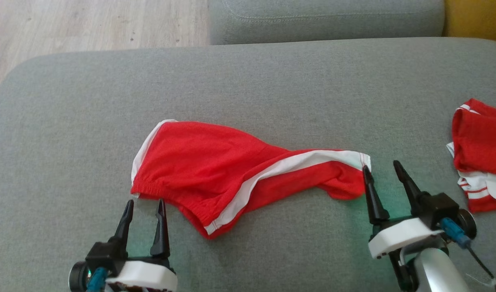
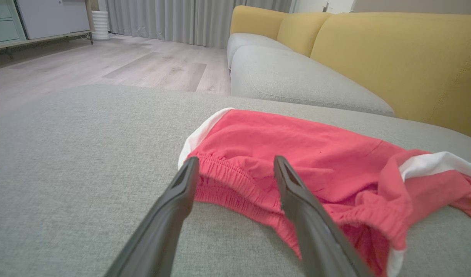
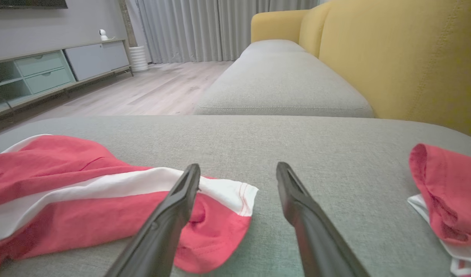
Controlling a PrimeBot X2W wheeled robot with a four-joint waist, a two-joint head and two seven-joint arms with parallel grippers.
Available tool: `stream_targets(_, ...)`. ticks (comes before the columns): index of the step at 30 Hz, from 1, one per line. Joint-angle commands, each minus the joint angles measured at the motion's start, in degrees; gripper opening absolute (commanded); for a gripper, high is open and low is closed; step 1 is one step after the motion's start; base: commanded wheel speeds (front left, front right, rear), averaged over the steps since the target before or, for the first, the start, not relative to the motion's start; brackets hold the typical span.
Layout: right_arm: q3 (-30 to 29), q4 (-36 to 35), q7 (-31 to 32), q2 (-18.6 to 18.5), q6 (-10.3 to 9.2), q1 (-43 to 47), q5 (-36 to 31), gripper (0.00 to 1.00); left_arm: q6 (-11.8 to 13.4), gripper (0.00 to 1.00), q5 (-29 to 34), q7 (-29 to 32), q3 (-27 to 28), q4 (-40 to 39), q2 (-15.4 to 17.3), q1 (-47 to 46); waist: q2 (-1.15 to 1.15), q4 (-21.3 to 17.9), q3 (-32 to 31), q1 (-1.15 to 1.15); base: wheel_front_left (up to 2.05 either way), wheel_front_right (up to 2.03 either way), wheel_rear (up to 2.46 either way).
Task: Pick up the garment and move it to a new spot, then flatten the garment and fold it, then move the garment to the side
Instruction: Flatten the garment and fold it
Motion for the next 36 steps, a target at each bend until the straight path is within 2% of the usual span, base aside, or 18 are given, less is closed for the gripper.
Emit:
stream_targets(1,0.73,-1.14,-0.37,-0.02,-0.04,-1.43,0.48,1.0,0.56,1.0,0.61,-0.3,2.1,-1.92,0.18,-0.47,0.0,-0.13,-0.11,0.0,0.0,0.0,0.0)
stream_targets(8,-1.8,0.8,-0.37,-0.02,-0.04,-1.35,2.06,1.0,1.24,1.0,1.41,-0.3,2.74,-1.85,0.18,-0.07,0.0,-0.67,-0.7,0.0,0.0,0.0,0.0)
stream_targets(12,-1.76,1.18,-0.37,-0.02,-0.04,-1.16,2.33,1.0,-1.46,1.0,-0.8,-0.31,0.78,-1.06,0.18,0.14,0.0,-1.08,-0.73,0.0,0.0,0.0,0.0)
stream_targets(13,-1.76,1.18,-0.37,-0.02,-0.04,-1.16,2.33,1.0,-1.46,1.0,-0.8,-0.31,0.78,-1.06,0.18,0.14,0.0,-1.08,-0.73,0.0,0.0,0.0,0.0)
stream_targets(16,-1.68,1.48,-0.37,-0.02,-0.04,-1.06,2.61,1.0,-3.8,1.0,-3.22,-0.31,-2.6,-0.14,0.18,0.72,0.0,-1.4,-0.52,0.0,0.0,0.0,0.0)
stream_targets(19,-1.79,1.67,-0.37,-0.02,-0.04,-1.11,2.76,1.0,-4.84,1.0,-5.98,-0.31,-6.01,0.01,0.18,1.39,0.0,-1.55,-0.2,0.0,0.0,0.0,0.0)
stream_targets(27,-2.22,2.16,-0.37,-0.02,-0.04,-1.14,2.98,1.0,-5.1,1.0,-11.43,-0.31,-14.66,-4.97,0.49,2.68,0.0,-1.57,0.05,0.0,0.0,0.0,0.0)
stream_targets(36,-1.93,2.64,-0.37,-0.02,-0.04,-1.52,3.23,1.0,-5.11,1.0,-13.76,-0.31,-17.18,-3.04,2.28,1.82,0.0,-1.71,0.54,0.0,0.0,0.0,0.0)
